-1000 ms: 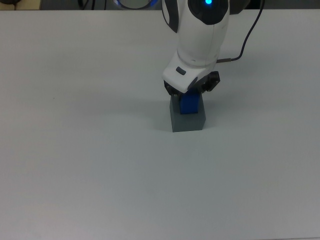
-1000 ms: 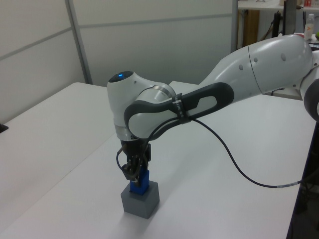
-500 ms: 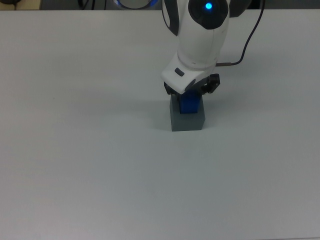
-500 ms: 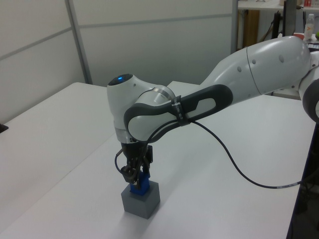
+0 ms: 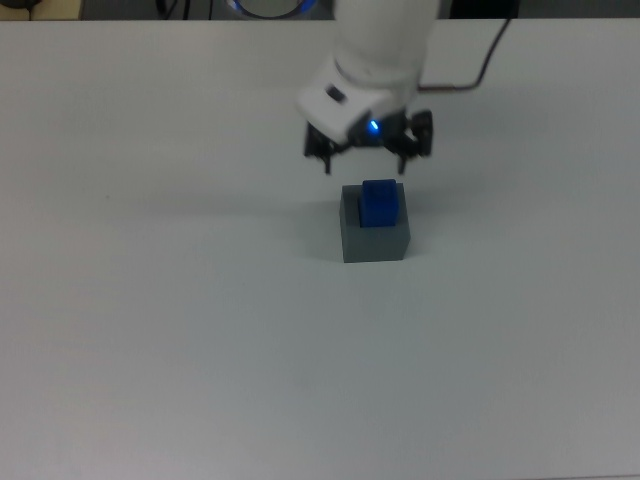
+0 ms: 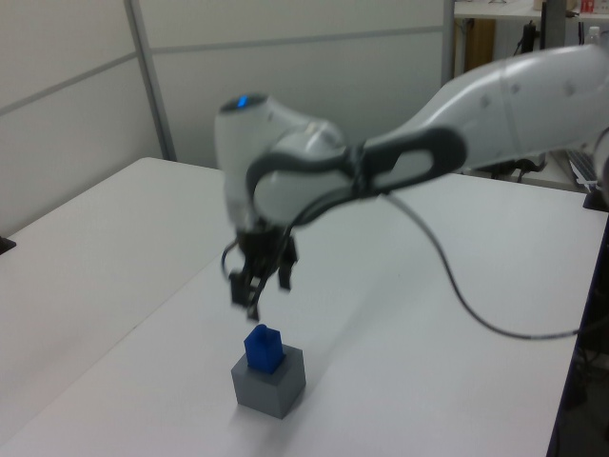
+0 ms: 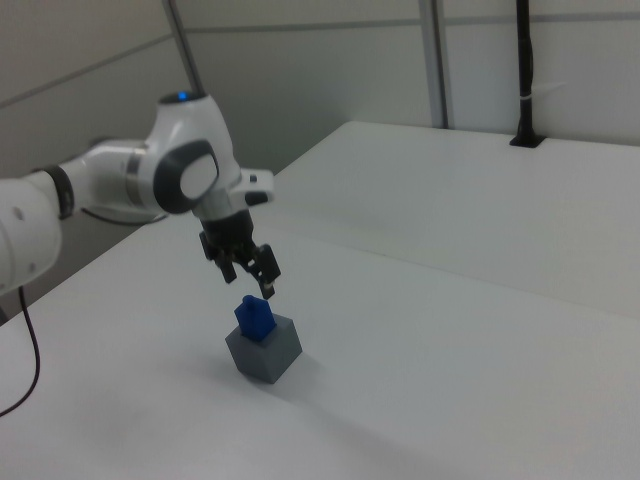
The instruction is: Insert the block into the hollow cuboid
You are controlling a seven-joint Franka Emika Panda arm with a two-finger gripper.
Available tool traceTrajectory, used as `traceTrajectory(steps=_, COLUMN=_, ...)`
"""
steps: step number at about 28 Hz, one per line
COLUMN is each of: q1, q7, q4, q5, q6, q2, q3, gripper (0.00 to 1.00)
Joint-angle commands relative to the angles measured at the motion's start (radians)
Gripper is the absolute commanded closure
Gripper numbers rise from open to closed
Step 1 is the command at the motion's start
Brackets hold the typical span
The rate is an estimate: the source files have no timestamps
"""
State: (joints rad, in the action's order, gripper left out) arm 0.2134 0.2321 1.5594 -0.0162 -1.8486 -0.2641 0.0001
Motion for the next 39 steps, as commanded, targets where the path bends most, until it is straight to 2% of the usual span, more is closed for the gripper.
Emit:
traceTrajectory(steps=1, q1=-0.063, q7=0.009, q4=0.034, q5=0.012, q6=0.137, q2=0.164, q3=-0.011, gripper=0.00)
traceTrajectory(steps=4, q1=-0.074, q7=0.007, q4=0.036, q5=0.015, q6=0.195, q2=0.223, q3=-0.034, gripper=0.00)
traceTrajectory(steps=5, q1=-0.080, q7=0.000, q4=0.036, q5=0.024, q6=0.222, q2=0.259, q3=-0.057, gripper=0.00)
traceTrajectory(steps=8, q1=-0.086, q7=-0.052, q4=0.037, q5=0.028, q6=0.246, q2=0.299, q3=-0.104, gripper=0.00)
traceTrajectory(steps=10, q1=-0.088, q7=-0.141, q4=0.037, q5=0.028, q6=0.255, q2=0.319, q3=-0.144, gripper=0.00)
traceTrajectory(steps=13, q1=-0.097, q7=-0.169, q4=0.037, q5=0.028, q6=0.262, q2=0.338, q3=-0.161, gripper=0.00)
traceTrajectory(steps=18, q1=-0.121, q7=-0.172, q4=0.038, q5=0.028, q6=0.264, q2=0.338, q3=-0.161, gripper=0.00)
traceTrajectory(steps=35, q1=-0.121, q7=-0.185, q4=0.034, q5=0.005, q6=0.230, q2=0.324, q3=-0.155, gripper=0.00)
traceTrajectory(steps=39, q1=-0.155, q7=-0.185, q4=0.034, q5=0.004, q6=0.223, q2=0.322, q3=-0.135, gripper=0.00)
